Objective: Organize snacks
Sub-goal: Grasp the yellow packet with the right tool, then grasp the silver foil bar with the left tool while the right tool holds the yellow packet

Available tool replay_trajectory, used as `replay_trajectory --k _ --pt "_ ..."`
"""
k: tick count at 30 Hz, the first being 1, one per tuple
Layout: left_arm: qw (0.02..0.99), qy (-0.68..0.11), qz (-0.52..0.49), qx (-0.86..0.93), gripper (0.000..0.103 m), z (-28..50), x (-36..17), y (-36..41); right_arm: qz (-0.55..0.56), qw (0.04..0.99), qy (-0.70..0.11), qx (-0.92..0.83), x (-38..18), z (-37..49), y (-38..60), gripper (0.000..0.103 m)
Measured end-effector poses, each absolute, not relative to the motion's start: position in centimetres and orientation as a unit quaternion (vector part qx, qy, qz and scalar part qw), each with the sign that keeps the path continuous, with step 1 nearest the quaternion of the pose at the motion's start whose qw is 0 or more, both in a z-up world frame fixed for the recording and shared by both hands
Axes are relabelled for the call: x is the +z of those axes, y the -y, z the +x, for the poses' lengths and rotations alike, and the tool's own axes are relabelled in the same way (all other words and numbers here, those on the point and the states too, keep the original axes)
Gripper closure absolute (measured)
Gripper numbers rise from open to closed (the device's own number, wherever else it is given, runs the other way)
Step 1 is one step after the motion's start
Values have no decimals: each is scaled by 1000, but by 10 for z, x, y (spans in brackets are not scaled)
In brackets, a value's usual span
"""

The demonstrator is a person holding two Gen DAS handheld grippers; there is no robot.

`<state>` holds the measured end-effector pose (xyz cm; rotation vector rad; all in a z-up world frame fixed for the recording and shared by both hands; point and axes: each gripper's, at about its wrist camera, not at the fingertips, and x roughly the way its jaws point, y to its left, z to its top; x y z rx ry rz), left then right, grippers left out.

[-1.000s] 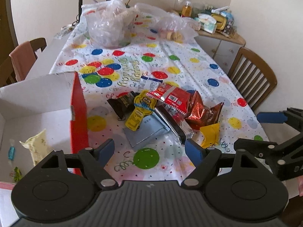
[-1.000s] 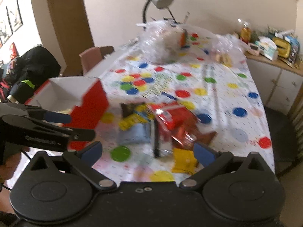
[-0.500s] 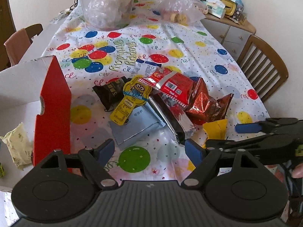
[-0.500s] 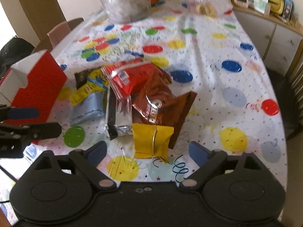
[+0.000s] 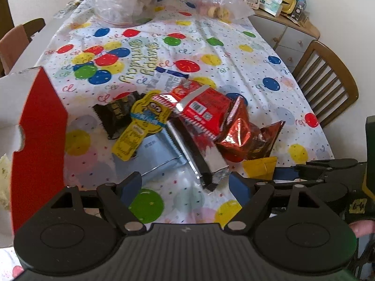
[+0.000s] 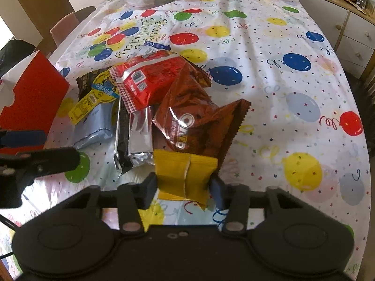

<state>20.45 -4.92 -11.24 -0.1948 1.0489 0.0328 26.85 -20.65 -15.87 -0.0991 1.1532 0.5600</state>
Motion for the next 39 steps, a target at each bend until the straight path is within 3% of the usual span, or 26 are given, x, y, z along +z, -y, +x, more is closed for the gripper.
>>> replay_trajectory --k 11,17,30,39 --pt "844 -528 -95 11 23 246 -138 80 -35 803 -528 272 -149 274 240 58" --pt "827 -555 -87 27 41 263 -157 90 -22 807 -526 268 -143 275 262 58" --pt "809 -576 -113 45 54 273 -166 82 -10 807 -526 268 -142 273 272 58" --pt "807 -572 -145 22 57 239 -155 66 -10 809 -521 272 -131 262 269 58"
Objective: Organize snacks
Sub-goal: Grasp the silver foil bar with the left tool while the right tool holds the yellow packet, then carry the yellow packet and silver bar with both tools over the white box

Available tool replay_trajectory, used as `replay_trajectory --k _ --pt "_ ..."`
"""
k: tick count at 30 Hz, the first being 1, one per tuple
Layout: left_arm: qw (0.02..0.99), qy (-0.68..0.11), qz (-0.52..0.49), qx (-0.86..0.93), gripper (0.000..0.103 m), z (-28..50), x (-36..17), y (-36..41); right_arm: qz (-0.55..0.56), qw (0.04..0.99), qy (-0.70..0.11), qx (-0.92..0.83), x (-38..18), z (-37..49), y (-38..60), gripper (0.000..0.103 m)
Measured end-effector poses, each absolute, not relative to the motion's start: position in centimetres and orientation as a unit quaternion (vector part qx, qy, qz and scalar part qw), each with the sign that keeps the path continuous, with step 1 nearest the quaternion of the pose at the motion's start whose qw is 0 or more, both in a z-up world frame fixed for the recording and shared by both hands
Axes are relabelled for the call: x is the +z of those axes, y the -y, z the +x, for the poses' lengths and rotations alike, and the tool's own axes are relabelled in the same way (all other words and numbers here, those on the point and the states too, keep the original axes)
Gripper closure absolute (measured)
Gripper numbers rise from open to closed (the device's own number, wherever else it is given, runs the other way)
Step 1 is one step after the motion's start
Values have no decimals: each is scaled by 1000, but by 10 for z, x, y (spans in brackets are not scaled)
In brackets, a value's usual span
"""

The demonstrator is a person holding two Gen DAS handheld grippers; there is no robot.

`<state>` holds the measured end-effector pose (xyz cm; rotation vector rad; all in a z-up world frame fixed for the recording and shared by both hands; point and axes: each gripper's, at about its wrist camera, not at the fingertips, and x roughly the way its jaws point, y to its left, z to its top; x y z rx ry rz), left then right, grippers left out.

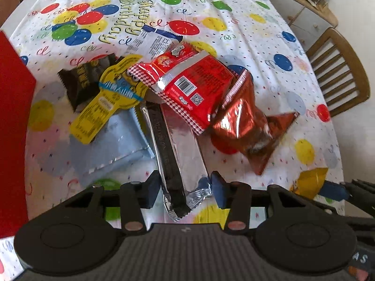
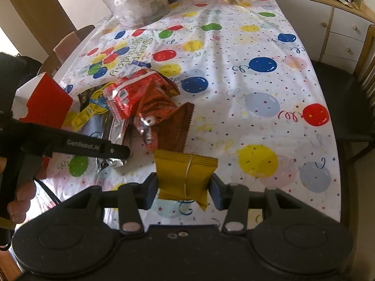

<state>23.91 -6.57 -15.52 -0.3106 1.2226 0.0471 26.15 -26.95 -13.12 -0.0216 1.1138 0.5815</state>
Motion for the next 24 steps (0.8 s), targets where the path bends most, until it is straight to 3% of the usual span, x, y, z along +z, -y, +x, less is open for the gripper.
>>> replay_trajectory --k 24 --pt "822 -539 -181 -39 60 127 -103 -1 -21 805 -505 312 -82 188 216 58"
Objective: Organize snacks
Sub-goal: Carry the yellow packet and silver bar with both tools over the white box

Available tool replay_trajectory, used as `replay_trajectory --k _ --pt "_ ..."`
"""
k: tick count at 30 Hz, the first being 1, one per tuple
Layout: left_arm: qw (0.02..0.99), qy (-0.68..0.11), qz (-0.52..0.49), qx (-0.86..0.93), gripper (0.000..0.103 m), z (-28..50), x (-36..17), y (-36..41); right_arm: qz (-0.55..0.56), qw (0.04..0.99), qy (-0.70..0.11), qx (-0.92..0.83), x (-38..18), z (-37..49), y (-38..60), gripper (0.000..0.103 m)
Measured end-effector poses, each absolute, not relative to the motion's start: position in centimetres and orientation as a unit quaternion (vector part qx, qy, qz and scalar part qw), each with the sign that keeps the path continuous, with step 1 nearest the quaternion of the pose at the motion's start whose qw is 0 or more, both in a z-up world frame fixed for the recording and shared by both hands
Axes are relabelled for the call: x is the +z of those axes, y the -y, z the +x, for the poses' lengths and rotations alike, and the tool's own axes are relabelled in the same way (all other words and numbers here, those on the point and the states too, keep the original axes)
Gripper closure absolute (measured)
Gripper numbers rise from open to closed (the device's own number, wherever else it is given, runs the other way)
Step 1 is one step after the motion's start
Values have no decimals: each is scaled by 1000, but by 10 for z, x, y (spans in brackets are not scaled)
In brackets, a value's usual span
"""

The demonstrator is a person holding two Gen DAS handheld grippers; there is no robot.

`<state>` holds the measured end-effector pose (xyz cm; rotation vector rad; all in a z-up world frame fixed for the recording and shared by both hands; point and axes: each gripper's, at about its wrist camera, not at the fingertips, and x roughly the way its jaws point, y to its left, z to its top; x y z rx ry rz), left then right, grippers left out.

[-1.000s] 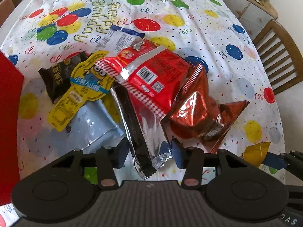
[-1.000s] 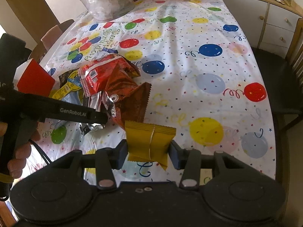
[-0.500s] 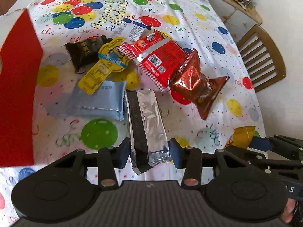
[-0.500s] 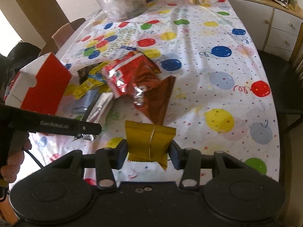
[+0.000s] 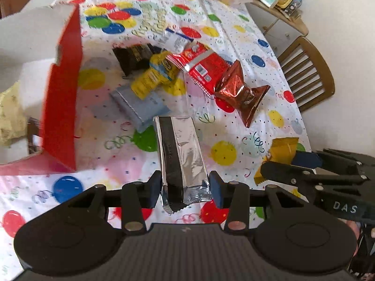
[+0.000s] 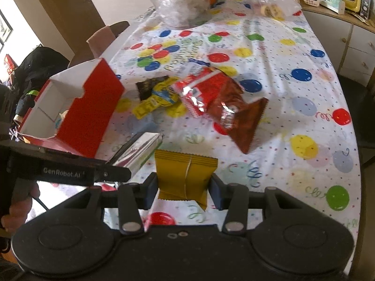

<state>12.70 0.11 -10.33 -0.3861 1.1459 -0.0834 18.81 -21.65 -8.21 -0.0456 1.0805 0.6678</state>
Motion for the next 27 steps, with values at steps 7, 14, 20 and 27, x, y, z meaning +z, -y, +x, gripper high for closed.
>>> replay_trajectory --k 7,14,20,27 --pt "842 -509 -174 -45 60 103 -78 -30 -33 808 -493 323 -66 173 183 58" --pt "865 -472 -166 -30 60 80 -48 -72 -44 815 -470 337 -46 161 142 58" --pt "879 -449 -161 -7 60 67 -33 -114 -55 820 -446 353 -29 154 100 58" --pt "886 -434 -160 26 60 55 -27 -165 -66 823 -431 365 -22 151 44 58"
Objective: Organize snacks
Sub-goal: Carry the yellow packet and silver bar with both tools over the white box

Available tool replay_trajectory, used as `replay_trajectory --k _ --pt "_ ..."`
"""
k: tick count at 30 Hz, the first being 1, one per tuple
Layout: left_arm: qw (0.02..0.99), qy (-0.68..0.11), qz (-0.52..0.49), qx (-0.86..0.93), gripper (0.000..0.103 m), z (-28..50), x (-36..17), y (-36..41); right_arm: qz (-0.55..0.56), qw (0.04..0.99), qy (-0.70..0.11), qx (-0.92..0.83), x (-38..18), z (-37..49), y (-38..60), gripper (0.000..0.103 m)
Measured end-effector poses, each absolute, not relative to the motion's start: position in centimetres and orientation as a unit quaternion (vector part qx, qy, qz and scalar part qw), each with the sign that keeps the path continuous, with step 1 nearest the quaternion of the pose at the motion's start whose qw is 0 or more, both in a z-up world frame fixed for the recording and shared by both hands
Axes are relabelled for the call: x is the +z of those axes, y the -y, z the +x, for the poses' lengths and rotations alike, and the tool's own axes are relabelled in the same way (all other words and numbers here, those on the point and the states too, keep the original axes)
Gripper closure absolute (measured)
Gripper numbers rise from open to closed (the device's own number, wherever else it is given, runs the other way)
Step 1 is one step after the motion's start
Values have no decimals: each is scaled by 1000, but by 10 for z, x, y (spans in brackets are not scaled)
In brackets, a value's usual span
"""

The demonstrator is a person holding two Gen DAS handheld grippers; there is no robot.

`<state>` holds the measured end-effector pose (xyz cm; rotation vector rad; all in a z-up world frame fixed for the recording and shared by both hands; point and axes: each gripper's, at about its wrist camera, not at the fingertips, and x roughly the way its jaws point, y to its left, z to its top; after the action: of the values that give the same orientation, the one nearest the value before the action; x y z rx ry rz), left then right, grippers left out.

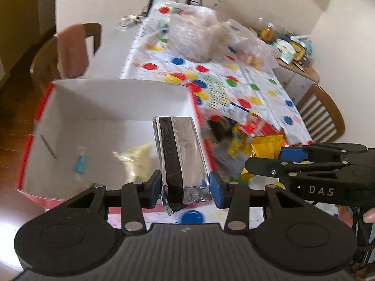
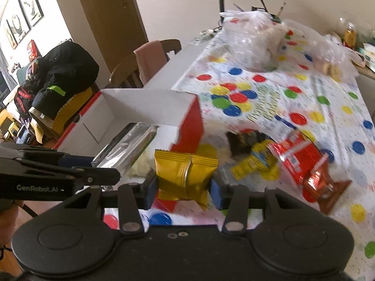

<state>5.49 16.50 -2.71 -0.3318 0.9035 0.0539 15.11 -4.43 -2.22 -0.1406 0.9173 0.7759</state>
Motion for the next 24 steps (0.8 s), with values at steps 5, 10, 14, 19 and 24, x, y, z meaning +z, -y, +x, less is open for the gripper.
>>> replay_trajectory --k 5,10,14,19,24 --pt "886 -434 -157 47 60 52 -30 -201 -81 821 -425 374 -22 152 4 58" --pt "883 -438 -153 71 60 55 -39 -235 -102 818 -426 372 -32 159 -34 58" --pt "877 -449 -152 83 60 61 -52 -257 -122 812 -438 366 -47 166 -58 58" --pt "868 -463 -156 92 60 67 -71 -274 -149 796 -459 365 -67 169 -85 58" --pt "864 -475 -149 81 60 74 -85 -276 -168 781 -477 366 -85 166 -102 58"
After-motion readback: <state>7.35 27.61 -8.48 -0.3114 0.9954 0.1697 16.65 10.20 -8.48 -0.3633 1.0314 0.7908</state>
